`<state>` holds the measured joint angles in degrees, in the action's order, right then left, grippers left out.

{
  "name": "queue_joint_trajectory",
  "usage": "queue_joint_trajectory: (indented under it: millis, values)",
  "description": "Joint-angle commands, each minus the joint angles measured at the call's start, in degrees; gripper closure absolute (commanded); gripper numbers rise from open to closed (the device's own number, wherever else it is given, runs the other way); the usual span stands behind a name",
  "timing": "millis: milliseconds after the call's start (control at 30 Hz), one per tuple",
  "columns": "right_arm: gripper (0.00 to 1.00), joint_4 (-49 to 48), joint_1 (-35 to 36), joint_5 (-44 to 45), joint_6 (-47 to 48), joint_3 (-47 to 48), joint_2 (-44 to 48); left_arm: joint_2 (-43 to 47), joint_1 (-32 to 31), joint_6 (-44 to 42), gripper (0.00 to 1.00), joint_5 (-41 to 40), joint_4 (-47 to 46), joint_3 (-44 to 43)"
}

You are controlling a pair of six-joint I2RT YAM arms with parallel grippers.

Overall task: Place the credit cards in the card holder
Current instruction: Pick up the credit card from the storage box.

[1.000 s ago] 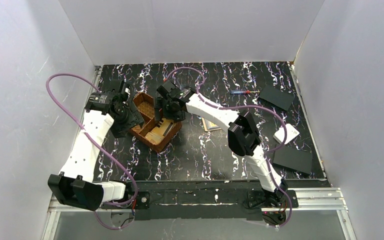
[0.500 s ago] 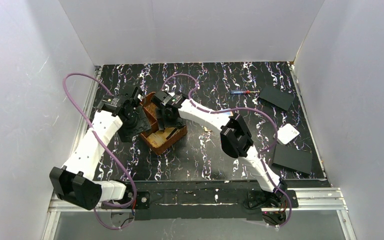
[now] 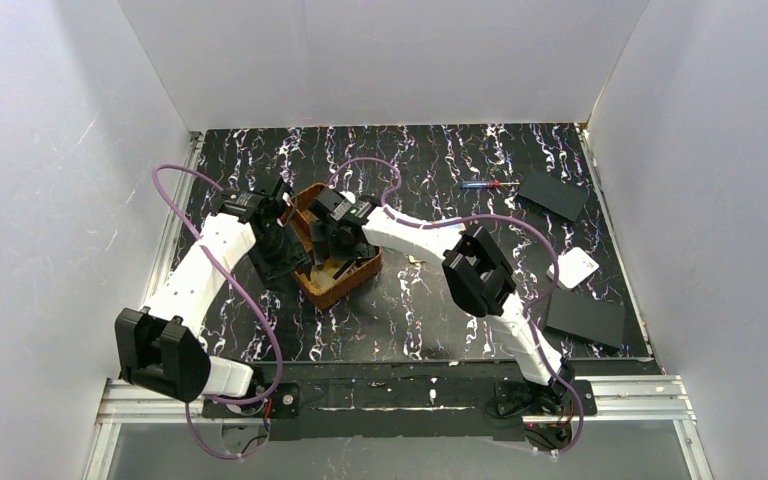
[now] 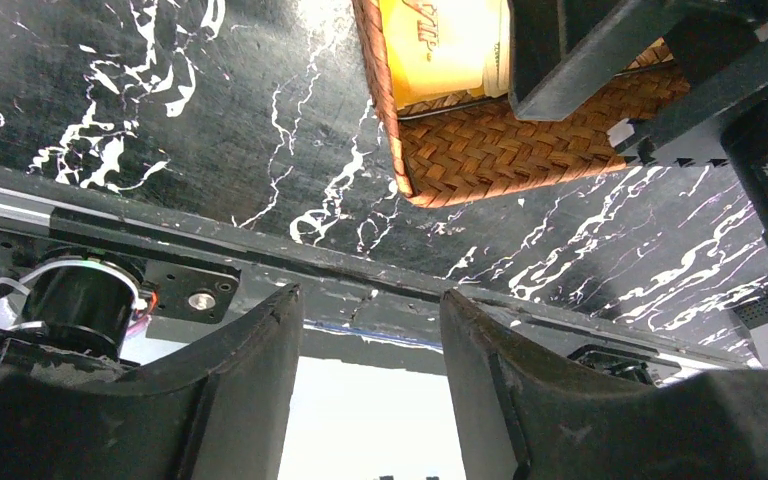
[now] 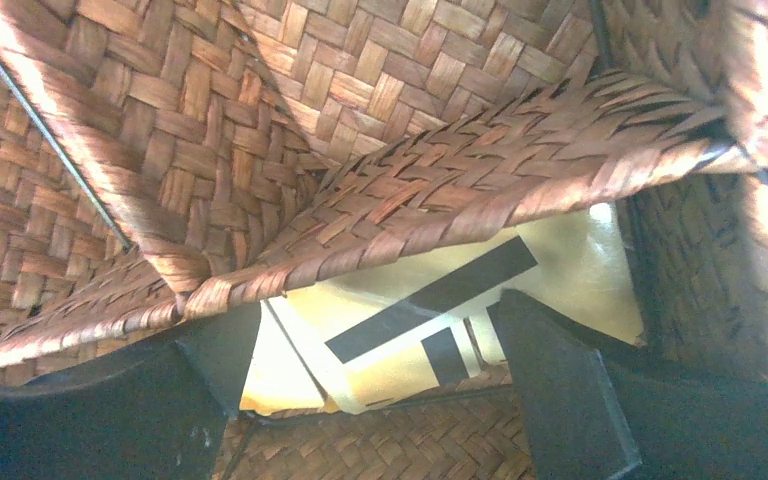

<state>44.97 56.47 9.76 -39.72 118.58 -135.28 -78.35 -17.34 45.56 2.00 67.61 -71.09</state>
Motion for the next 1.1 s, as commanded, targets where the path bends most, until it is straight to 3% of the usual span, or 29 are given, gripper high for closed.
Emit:
queue_joint_trajectory:
  millis: [0,133,267,433,633,800,867,933,1067]
  values:
    - [0.02,-6.89,-0.66,-3.0,-5.16,-6.86,3.4,0.14,0.36,1.3,0.49,2.09,1.25,0.37]
    - [0.02,-7.32,-0.92,-1.34,-6.82,-7.32,3.5,0.53,0.38,1.88,0.49,2.76,1.29,0.99]
    - [0.02,3.61,-1.1,2.39,-12.66,-1.12,-1.59,1.12,0.39,2.5,0.5,2.69,1.21,1.48]
    - [0.02,3.74,-0.3,5.27,-15.79,-2.45,-1.02,2.57,0.38,2.69,0.49,1.12,1.69,1.16]
    - [0.03,3.35,0.66,5.74,-6.77,-1.77,-2.28,3.14,0.75,1.8,0.49,0.28,1.88,1.41]
    - [0.27,-10.07,1.01,-1.3,3.18,-14.1,5.76,3.19,2.67,0.48,0.49,-0.12,1.91,2.17]
    - [0.23,-13.83,0.94,-2.16,6.3,-17.06,8.76,3.15,3.73,-0.33,0.49,0.48,1.39,2.79]
    - [0.12,-15.44,0.61,-3.48,9.55,-17.41,10.72,2.82,4.21,-1.85,0.53,1.58,-0.07,3.1]
    - [0.05,-10.99,-1.67,-9.19,12.3,-10.41,10.46,1.07,4.35,-3.59,0.56,4.59,-2.63,3.46]
